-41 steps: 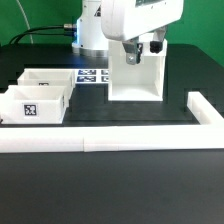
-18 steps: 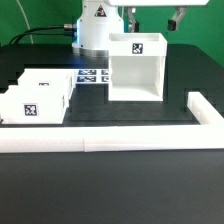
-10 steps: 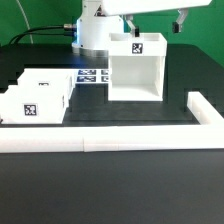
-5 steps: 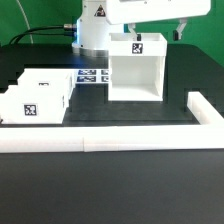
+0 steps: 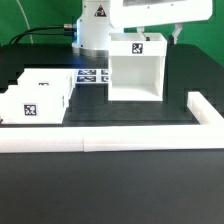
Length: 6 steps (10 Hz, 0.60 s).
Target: Assemble drawer
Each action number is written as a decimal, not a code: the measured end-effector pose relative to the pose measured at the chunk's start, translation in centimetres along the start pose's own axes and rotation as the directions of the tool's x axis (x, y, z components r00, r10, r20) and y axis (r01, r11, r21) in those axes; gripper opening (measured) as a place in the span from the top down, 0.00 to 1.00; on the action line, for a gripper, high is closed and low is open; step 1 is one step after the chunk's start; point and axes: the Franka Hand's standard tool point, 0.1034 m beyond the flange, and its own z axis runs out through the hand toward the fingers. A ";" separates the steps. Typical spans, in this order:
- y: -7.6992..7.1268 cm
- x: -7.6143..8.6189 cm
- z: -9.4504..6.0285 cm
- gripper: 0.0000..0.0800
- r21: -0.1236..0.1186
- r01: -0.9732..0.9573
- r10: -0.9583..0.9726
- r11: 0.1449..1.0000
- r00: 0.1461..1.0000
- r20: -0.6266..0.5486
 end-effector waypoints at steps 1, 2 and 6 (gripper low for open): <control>0.0 0.0 0.0 0.67 0.000 0.000 0.000 1.000 1.000 0.000; 0.0 0.0 0.0 0.89 0.000 0.000 0.000 1.000 1.000 0.000; 0.0 0.0 0.0 0.95 0.000 -0.001 0.001 1.000 1.000 -0.001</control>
Offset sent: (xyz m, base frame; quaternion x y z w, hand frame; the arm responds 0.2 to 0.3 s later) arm 0.0000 0.0000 0.0000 0.0000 0.0000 0.0000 1.0000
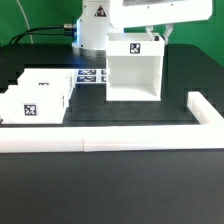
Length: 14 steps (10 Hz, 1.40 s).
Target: Assemble drawer
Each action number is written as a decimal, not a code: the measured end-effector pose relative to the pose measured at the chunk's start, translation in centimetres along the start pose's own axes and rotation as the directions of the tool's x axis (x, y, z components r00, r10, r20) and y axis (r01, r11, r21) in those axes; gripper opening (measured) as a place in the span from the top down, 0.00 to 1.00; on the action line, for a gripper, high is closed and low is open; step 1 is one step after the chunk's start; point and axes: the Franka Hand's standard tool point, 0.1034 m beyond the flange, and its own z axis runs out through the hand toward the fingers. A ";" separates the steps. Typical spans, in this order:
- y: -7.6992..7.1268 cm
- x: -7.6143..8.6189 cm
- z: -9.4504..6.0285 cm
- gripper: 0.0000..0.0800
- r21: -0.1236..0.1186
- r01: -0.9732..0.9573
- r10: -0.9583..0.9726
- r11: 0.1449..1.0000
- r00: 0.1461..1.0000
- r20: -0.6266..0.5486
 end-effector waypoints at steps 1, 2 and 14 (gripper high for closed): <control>0.0 0.0 0.0 0.95 0.000 0.000 0.000 1.000 1.000 0.000; 0.0 0.0 0.0 0.95 0.000 0.000 0.000 1.000 1.000 0.000; -0.9 12.7 -1.1 0.94 0.045 0.053 -0.049 0.998 0.994 -0.096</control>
Offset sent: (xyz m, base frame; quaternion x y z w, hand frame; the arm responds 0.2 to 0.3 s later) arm 0.0000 0.0000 0.0000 0.0000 0.0000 0.0000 1.0000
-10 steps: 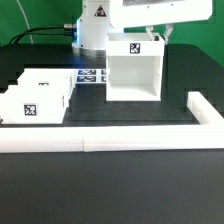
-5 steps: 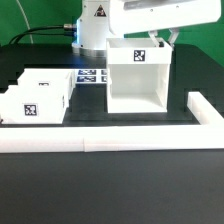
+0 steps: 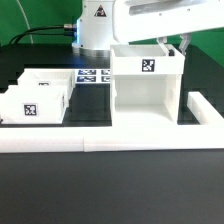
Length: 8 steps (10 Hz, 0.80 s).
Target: Assemble drawer
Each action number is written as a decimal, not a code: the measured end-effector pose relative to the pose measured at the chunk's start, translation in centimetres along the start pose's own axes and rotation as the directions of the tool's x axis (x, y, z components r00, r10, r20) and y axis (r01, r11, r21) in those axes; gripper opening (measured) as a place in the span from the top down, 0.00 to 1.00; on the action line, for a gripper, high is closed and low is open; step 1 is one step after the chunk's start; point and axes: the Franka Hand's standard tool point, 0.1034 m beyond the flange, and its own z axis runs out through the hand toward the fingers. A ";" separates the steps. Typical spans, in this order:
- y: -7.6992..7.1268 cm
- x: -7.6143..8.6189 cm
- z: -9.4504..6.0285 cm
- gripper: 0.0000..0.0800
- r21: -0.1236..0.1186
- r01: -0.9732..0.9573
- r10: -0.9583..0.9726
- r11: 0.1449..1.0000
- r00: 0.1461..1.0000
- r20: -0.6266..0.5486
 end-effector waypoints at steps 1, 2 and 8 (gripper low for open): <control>-0.3 0.6 0.0 0.94 0.002 0.004 -0.004 1.000 1.000 -0.012; -0.4 0.9 0.0 0.94 0.002 0.017 -0.017 1.000 1.000 -0.019; -0.4 1.3 -0.2 0.94 0.007 -0.060 0.061 0.998 0.998 -0.036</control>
Offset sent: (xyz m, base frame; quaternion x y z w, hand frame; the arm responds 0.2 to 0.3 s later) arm 0.0000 0.0000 0.0000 0.0000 0.0000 0.0000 1.0000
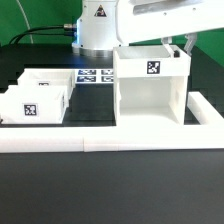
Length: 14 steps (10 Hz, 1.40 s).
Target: Assemble drawer
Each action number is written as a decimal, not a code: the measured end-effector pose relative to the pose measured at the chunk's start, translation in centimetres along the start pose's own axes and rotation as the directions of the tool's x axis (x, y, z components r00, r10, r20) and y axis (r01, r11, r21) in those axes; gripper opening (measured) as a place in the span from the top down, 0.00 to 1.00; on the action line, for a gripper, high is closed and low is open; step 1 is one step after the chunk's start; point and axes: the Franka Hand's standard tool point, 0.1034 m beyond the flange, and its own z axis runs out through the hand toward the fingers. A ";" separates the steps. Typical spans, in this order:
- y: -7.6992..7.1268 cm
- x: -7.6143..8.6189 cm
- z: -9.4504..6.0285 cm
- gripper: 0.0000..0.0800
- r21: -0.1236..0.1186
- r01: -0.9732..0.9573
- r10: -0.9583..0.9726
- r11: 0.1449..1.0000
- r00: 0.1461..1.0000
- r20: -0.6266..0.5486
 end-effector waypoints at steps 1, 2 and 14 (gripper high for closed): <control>-0.1 0.1 0.0 0.94 0.000 -0.063 0.063 0.998 0.998 -0.002; -0.1 0.1 -0.1 0.94 0.002 -0.115 0.115 0.993 0.993 -0.005; 0.7 3.3 -0.4 0.94 0.084 -0.785 0.789 0.614 0.615 -0.015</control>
Offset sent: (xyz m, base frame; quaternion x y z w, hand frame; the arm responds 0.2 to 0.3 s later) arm 0.0000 0.0000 0.0000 0.0000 0.0000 0.1296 0.9916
